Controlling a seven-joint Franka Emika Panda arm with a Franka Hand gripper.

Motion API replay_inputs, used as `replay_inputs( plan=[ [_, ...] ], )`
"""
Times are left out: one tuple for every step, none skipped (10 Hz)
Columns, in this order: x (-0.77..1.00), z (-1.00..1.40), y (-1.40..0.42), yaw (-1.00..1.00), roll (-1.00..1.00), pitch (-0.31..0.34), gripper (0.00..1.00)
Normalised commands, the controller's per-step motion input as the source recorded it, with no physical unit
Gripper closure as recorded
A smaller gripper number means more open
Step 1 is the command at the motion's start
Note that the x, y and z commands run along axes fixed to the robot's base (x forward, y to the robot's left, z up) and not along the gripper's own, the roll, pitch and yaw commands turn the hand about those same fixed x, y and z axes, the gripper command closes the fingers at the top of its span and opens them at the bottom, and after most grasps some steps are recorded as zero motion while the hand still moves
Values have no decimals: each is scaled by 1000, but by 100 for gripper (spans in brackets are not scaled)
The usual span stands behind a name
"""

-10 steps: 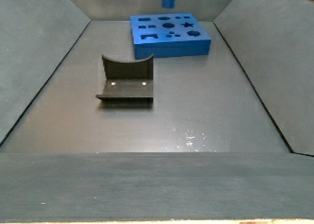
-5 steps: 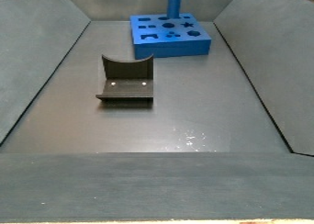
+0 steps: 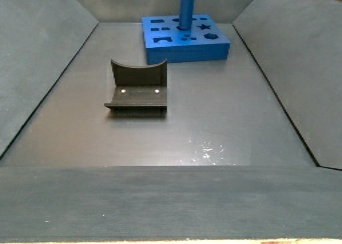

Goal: Pick up the round object. Move up. Move to above the board. Insert the round object.
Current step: Insert the round object.

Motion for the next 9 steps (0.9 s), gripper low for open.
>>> replay_inputs(
  plan=[
    [0,-337,-46,-49,220,60,100],
    [383,-420,-31,-354,91,517,100],
    [289,-409,-6,-414,0,617,100],
    [280,-317,0,-374,-60,491,100],
    [49,0,0,0,0,20,100],
    [80,0,-11,-14,0,34,100],
    [289,0,0,-120,0,94,100],
    [40,0,0,-14,0,20,100],
    [140,0,0,-11,14,71,100]
  ],
)
